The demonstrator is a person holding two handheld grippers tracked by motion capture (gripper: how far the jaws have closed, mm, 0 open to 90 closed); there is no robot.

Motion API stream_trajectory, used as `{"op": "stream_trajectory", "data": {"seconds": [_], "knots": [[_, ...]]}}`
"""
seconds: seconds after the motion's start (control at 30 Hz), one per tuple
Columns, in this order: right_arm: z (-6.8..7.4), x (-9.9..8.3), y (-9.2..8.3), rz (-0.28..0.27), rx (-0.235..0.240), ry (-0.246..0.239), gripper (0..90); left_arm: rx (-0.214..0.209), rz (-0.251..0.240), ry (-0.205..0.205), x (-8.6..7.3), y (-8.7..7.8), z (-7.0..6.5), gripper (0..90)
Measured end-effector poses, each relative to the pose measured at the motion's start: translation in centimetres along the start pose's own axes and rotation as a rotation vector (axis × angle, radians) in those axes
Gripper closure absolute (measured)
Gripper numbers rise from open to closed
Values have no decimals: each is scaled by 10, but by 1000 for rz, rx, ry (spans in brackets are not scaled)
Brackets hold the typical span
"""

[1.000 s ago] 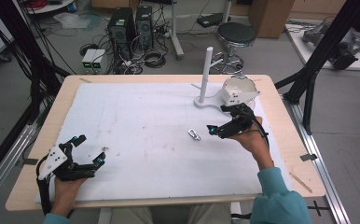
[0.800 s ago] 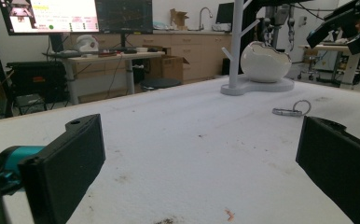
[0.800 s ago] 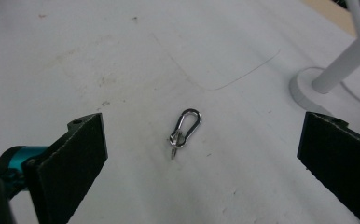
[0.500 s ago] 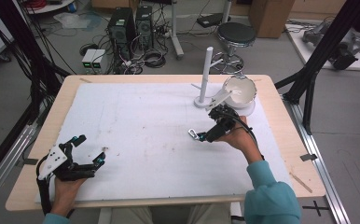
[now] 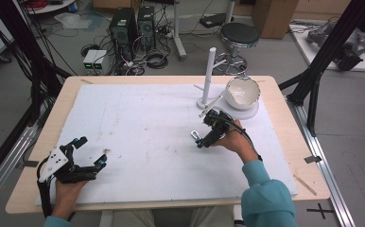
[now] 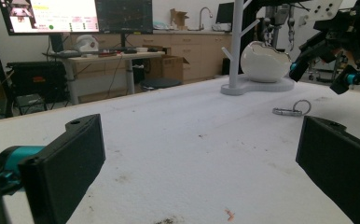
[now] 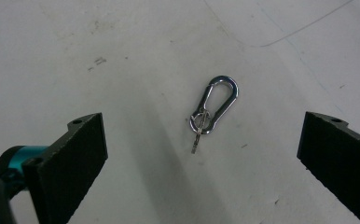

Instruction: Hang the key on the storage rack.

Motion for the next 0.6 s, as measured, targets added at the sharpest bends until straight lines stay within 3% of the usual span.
{"op": "stream_trajectory", "data": {"seconds": [0.07, 0.3, 0.37, 0.4, 0.43, 0.6], "knots": [[-2, -1, 2, 6, -3, 14, 53, 0, 0, 0, 0, 0, 0, 17], [-7, -6, 8, 46, 3, 55, 79, -1, 0, 1, 0, 0, 0, 17], [-6, -7, 9, 54, 5, 57, 170, -2, 0, 0, 0, 0, 0, 17], [-7, -7, 9, 62, 15, 41, 191, -1, 0, 1, 0, 0, 0, 17], [-5, -8, 10, 68, 17, 62, 204, -1, 0, 1, 0, 0, 0, 18], [-6, -10, 13, 94, 30, 62, 296, -3, -3, 3, 0, 0, 0, 17]]}}
Point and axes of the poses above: each handheld gripper's, and its own axes: y roughly forward along the jaws, x roughly out of its top, z roughly to its left, the point moved 10 cm from there along y, roughly forward along the jaws, and after that the axes turned 13 degrees about x, right-handed, at the moved point
